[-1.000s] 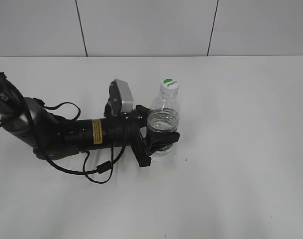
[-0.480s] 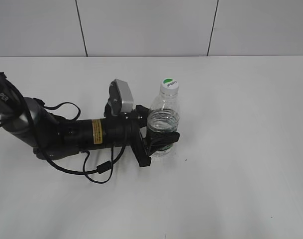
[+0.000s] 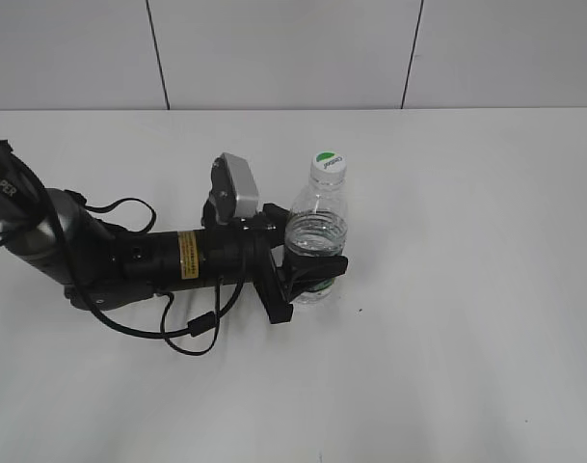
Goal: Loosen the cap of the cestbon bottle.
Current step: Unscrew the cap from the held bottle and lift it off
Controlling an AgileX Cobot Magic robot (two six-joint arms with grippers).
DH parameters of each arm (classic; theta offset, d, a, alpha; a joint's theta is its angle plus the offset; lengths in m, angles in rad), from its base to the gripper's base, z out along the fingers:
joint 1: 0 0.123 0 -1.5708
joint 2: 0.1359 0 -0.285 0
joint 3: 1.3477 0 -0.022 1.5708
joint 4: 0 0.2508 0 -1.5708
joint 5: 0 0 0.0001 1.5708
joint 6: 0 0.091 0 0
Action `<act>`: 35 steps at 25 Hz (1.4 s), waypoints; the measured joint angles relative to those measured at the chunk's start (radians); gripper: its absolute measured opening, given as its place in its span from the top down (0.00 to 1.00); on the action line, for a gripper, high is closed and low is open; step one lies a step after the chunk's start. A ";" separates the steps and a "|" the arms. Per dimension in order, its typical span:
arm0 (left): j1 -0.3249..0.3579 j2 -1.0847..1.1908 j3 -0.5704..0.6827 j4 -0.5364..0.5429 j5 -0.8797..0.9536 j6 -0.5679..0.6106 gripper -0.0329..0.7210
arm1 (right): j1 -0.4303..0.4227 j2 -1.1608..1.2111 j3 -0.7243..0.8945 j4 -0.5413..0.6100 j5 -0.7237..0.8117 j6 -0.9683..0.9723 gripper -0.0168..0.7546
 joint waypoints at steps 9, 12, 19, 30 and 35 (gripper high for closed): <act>0.000 0.000 0.000 0.000 0.000 0.000 0.42 | 0.000 0.000 0.000 0.000 0.000 0.000 0.28; 0.000 0.000 0.000 0.000 0.000 0.000 0.42 | 0.000 0.000 0.000 0.000 0.000 0.000 0.28; 0.000 0.000 0.000 0.001 -0.001 0.000 0.42 | 0.000 0.000 0.000 -0.003 0.000 0.000 0.28; 0.000 0.000 0.000 -0.004 0.000 -0.027 0.42 | 0.000 0.194 -0.060 -0.003 -0.038 -0.025 0.22; 0.000 0.000 0.000 -0.008 0.000 -0.040 0.42 | 0.000 0.390 -0.181 -0.003 -0.072 -0.035 0.21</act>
